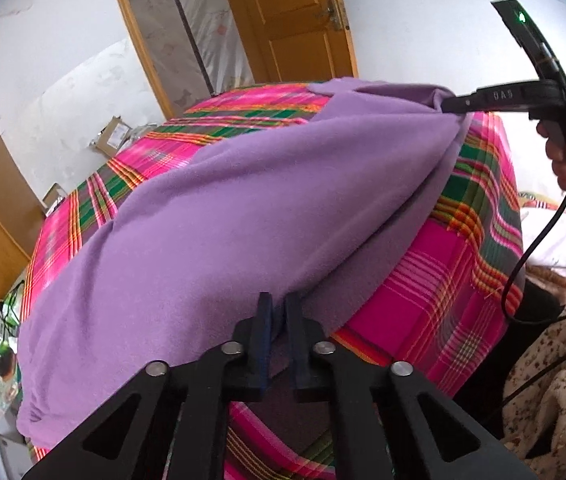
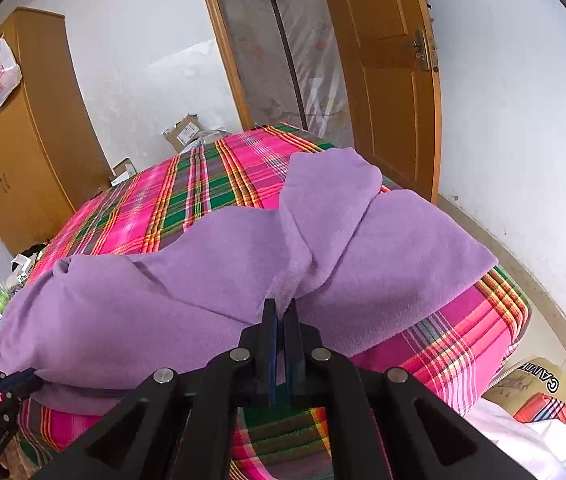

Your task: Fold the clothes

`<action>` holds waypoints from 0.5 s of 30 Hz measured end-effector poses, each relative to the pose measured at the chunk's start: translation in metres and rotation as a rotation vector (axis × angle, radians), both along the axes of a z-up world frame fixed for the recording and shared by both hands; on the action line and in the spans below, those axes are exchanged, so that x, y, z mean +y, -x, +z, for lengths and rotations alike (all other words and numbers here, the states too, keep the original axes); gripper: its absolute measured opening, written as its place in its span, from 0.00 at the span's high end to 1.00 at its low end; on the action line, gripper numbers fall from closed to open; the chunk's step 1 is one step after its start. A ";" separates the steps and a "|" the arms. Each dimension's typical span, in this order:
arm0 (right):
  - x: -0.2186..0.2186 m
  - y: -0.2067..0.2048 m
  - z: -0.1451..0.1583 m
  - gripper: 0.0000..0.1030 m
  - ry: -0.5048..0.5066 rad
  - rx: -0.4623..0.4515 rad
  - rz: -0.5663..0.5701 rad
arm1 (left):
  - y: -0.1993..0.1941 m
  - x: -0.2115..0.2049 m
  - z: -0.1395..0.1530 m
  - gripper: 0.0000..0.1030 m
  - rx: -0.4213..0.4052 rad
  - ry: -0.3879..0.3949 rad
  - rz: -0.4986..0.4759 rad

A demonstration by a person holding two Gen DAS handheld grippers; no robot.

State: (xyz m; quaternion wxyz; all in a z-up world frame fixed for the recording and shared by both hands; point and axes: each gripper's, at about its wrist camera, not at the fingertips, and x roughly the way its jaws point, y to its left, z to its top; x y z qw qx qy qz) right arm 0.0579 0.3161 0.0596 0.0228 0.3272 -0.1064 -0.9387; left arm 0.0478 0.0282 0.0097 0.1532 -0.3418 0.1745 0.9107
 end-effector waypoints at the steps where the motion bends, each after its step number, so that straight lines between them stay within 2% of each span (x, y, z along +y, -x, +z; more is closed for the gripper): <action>1: 0.000 0.000 0.001 0.97 0.001 0.004 0.002 | -0.001 -0.002 0.003 0.98 0.006 -0.014 0.002; 4: -0.001 -0.003 0.005 0.97 0.007 0.010 0.010 | -0.007 -0.008 0.013 0.98 0.038 -0.049 0.014; 8: -0.004 -0.008 0.010 0.97 0.006 0.019 0.024 | -0.016 -0.011 0.020 0.98 0.050 -0.057 0.013; 15: -0.001 -0.005 -0.012 0.97 -0.010 -0.053 0.028 | -0.014 -0.012 0.001 0.98 -0.015 -0.026 0.008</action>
